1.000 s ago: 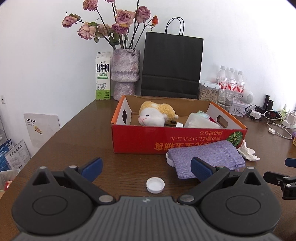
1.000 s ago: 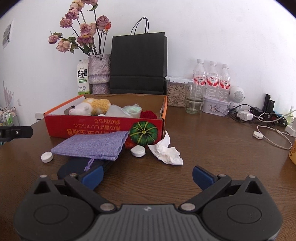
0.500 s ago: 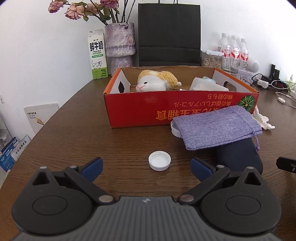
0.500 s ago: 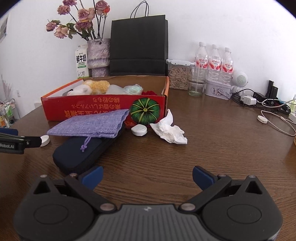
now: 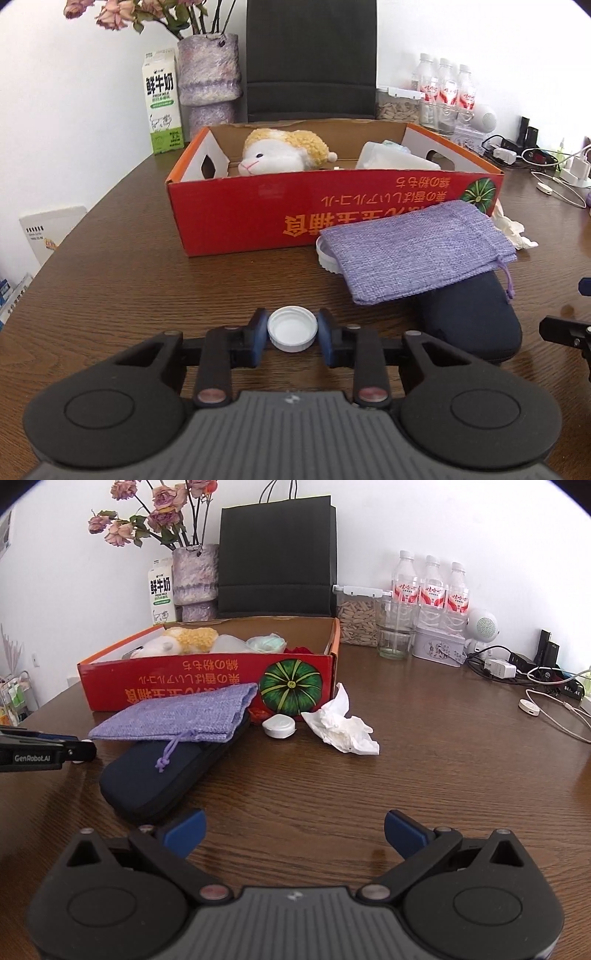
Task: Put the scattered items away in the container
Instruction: 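Grasp the white bottle cap with the left tool while the right tool grasps the purple pouch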
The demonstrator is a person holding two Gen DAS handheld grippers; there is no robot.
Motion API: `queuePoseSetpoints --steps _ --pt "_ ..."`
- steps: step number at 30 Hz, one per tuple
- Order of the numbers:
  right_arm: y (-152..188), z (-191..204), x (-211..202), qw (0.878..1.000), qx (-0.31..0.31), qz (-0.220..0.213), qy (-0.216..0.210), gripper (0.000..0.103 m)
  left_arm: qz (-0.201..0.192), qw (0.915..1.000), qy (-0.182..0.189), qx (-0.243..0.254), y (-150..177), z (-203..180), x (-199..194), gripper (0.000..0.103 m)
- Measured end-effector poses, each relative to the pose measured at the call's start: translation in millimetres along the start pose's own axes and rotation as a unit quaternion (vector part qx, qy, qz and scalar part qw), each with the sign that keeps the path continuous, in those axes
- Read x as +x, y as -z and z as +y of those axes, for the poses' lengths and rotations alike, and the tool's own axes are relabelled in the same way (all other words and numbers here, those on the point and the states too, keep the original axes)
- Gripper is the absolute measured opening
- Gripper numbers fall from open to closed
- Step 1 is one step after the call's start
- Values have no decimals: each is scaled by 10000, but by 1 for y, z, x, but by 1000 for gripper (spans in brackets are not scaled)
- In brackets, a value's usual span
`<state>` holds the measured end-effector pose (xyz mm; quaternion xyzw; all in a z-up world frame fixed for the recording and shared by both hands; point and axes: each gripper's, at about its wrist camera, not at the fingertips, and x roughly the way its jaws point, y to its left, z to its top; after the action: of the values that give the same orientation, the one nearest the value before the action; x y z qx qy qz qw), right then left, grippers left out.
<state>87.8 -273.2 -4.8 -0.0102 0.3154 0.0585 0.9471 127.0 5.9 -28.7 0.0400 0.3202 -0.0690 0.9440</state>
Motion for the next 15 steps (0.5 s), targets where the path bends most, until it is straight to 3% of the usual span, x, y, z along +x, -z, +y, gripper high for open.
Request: queuePoseSetpoints --steps 15 --pt "-13 21 -8 9994 -98 -191 -254 103 -378 9990 6 -253 -1 12 -29 29"
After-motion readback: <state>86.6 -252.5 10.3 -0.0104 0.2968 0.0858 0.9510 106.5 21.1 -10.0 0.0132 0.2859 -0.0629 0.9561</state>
